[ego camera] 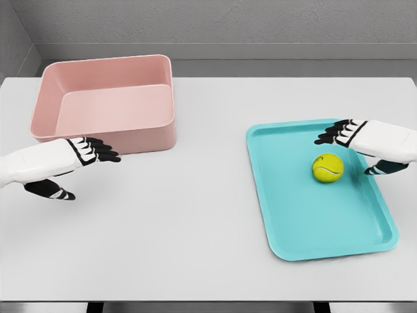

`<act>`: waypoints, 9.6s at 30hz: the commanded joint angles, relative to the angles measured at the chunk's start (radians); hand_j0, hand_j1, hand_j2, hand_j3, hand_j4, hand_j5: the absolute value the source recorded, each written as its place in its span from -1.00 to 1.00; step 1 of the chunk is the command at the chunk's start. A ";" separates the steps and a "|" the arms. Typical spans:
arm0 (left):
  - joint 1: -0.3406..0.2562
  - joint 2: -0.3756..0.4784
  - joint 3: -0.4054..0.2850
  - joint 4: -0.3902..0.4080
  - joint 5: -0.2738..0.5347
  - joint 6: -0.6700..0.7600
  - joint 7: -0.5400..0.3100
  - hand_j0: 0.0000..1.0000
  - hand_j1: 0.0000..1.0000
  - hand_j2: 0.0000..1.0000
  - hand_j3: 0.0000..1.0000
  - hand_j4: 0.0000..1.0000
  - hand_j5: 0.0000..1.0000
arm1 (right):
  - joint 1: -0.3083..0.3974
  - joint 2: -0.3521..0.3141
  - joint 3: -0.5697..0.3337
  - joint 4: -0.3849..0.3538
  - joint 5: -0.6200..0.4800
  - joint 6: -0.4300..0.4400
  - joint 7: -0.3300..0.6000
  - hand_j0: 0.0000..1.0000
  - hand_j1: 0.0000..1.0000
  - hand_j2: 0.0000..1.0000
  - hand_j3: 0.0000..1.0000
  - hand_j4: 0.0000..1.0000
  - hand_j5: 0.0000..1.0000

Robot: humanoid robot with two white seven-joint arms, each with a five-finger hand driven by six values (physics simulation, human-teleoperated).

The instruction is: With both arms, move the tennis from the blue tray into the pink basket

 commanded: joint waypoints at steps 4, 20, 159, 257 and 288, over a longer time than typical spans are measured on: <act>0.002 0.002 0.000 0.001 0.007 0.001 0.001 1.00 1.00 1.00 1.00 1.00 1.00 | -0.008 -0.005 -0.004 -0.008 -0.010 0.002 -0.010 1.00 1.00 1.00 1.00 1.00 1.00; 0.018 0.002 0.000 0.003 0.019 0.001 0.001 1.00 1.00 1.00 1.00 1.00 1.00 | 0.002 0.069 0.042 0.009 0.030 0.002 0.003 1.00 1.00 1.00 1.00 1.00 1.00; 0.060 0.018 -0.002 0.003 0.094 0.001 0.001 1.00 1.00 1.00 1.00 1.00 1.00 | -0.095 0.208 0.042 0.135 0.091 0.002 0.072 0.21 0.21 0.21 0.21 0.21 0.21; 0.063 -0.042 -0.016 -0.037 0.107 0.001 -0.006 1.00 1.00 1.00 1.00 1.00 1.00 | -0.328 0.580 0.249 0.038 0.134 0.002 0.110 0.18 0.18 0.18 0.18 0.18 0.18; 0.066 -0.064 -0.016 -0.037 0.107 0.001 -0.009 1.00 1.00 1.00 1.00 1.00 1.00 | -0.325 0.686 0.352 0.101 0.274 0.002 0.128 0.74 0.74 0.74 0.74 0.74 0.74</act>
